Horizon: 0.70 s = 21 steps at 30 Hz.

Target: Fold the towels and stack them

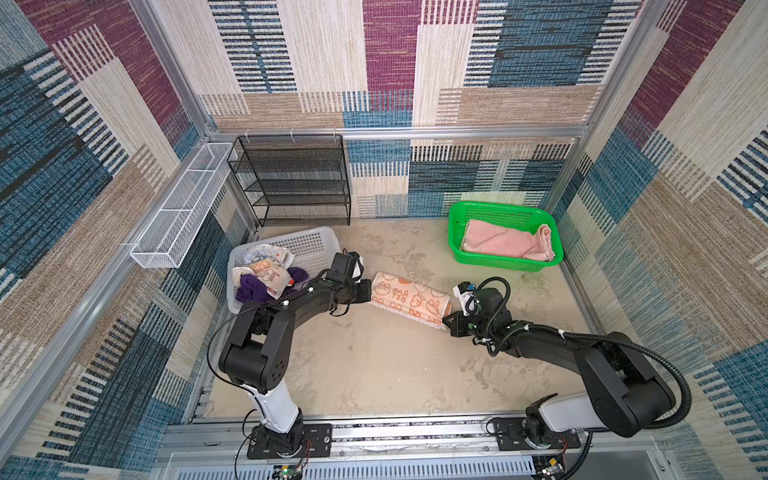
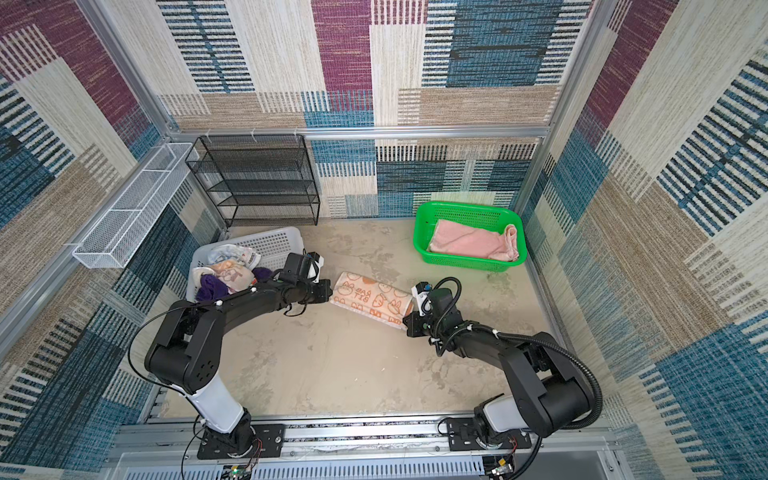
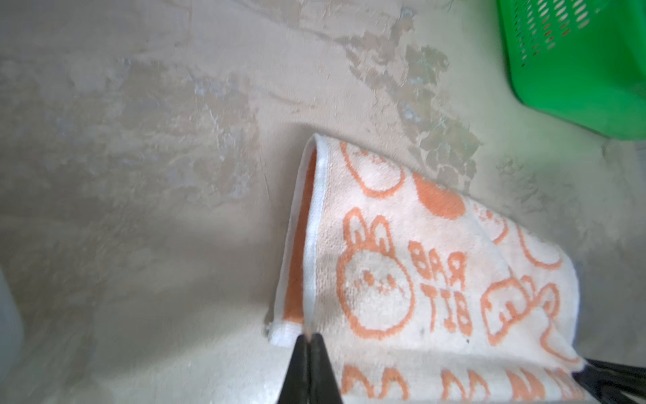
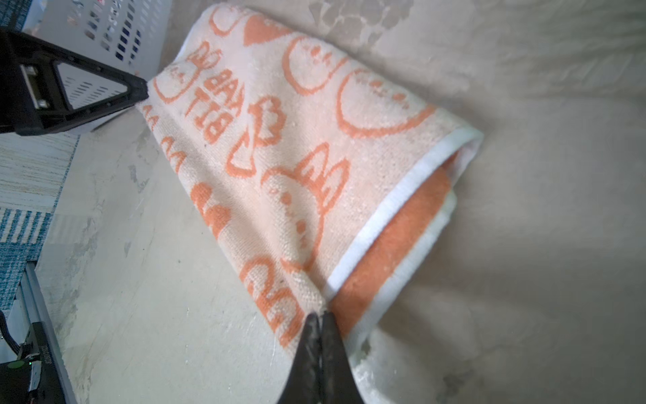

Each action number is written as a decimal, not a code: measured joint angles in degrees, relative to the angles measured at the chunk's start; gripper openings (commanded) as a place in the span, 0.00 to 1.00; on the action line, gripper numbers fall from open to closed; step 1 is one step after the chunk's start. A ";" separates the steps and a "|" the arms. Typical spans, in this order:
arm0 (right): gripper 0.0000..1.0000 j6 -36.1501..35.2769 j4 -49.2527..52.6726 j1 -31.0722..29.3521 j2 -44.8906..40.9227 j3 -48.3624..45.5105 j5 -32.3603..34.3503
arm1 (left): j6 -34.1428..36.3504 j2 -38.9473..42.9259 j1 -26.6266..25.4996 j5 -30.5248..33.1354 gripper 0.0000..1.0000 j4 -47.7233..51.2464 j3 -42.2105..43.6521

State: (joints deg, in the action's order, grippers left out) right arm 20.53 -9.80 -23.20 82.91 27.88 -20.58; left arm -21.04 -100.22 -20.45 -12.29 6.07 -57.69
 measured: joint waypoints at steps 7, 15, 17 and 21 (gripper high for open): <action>0.24 0.59 -0.04 -0.20 1.66 -0.28 -0.70 | -0.46 -1.31 0.00 1.01 0.04 -0.92 2.38; 0.50 -0.09 7.45 -0.17 -9.35 2.86 3.93 | 0.07 4.68 -0.48 1.92 0.33 -0.59 2.19; 0.50 -0.02 7.74 -0.04 -10.05 3.98 5.84 | 0.33 5.77 -0.76 1.88 0.43 -0.61 1.64; 0.45 0.59 7.50 0.70 -6.43 6.19 8.48 | 0.87 6.95 -1.97 1.66 0.48 -0.46 0.74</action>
State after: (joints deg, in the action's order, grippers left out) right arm 21.12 -2.31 -22.50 76.49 34.06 -12.10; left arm -20.16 -93.27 -22.41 -10.63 5.61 -56.95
